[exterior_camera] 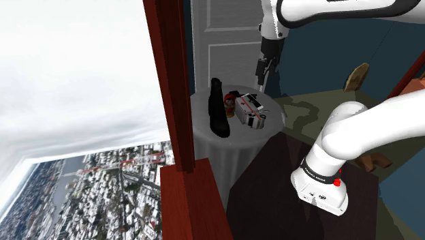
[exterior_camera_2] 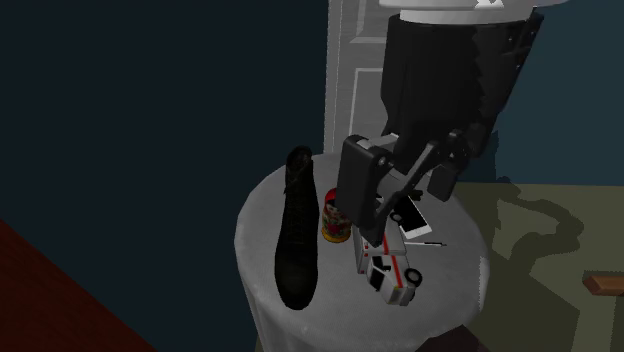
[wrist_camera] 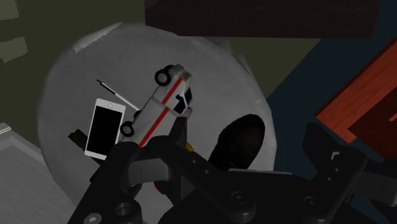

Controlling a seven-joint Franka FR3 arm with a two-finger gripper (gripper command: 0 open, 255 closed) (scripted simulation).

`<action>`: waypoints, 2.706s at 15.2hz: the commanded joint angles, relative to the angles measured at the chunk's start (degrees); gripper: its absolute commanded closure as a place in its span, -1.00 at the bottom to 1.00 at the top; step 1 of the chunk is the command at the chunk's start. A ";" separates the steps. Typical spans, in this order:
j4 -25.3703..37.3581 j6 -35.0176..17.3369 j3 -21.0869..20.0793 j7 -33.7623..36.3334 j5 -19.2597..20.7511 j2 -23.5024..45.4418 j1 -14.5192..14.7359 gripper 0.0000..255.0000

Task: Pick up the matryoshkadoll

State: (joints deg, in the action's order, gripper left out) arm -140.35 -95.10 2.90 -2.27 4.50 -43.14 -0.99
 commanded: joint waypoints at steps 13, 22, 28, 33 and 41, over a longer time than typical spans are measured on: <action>-3.75 -27.31 15.00 -22.50 1.57 16.02 2.07 -1.00; 4.21 -42.35 25.71 -47.13 -13.20 36.92 8.57 -1.00; 12.41 -45.10 26.17 -64.83 -29.33 50.56 8.48 -1.00; 11.81 -47.83 25.07 -68.00 -33.12 53.59 7.75 -1.00; 11.64 -48.70 24.64 -68.97 -34.35 54.56 7.54 1.00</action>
State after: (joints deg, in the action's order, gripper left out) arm -128.61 -143.83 27.54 -71.25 -29.89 11.25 6.56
